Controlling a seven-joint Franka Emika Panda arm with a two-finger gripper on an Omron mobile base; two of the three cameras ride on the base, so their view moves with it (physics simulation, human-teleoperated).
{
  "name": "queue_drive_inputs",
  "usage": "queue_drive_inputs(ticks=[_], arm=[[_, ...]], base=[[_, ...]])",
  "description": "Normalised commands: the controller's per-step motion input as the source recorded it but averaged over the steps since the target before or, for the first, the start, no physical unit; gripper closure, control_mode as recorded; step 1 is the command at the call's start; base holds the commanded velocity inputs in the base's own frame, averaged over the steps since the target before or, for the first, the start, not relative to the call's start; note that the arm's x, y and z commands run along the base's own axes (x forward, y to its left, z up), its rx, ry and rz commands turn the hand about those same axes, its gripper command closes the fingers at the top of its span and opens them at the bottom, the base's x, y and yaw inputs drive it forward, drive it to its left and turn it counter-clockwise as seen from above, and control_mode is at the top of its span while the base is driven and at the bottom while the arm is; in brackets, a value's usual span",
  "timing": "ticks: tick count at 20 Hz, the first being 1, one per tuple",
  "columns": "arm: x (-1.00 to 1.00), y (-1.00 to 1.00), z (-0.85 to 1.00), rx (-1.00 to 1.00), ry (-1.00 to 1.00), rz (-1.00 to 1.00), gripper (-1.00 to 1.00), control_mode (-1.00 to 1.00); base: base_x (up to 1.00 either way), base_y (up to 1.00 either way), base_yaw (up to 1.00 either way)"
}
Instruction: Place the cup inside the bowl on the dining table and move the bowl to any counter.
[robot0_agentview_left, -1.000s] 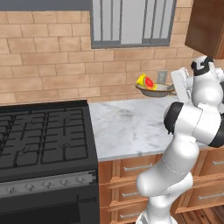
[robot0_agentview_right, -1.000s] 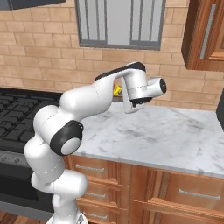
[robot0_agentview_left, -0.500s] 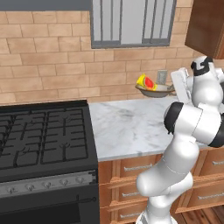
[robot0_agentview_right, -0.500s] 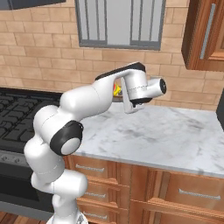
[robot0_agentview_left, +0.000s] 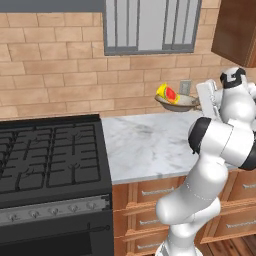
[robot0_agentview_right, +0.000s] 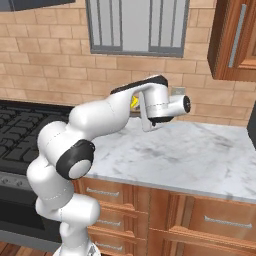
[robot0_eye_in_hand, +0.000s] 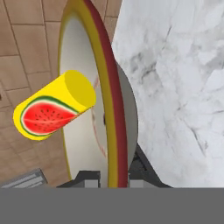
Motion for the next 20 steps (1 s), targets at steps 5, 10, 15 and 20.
queue_drive_inputs(ticks=[5, 10, 15, 20], arm=[[0.00, 0.34, -0.26, -0.01, -0.20, 0.00, 1.00, -1.00], [0.00, 0.42, -0.08, -0.12, -0.03, 0.00, 1.00, -1.00], [0.00, 0.33, -0.04, -0.14, 0.01, 0.00, 1.00, -1.00], [0.00, 0.04, -0.02, -0.13, 0.05, 0.00, 1.00, -1.00]], base=[[0.00, 0.00, 0.00], [0.00, 0.00, 0.00], [0.00, 0.00, 0.00], [0.00, 0.00, 0.00]])
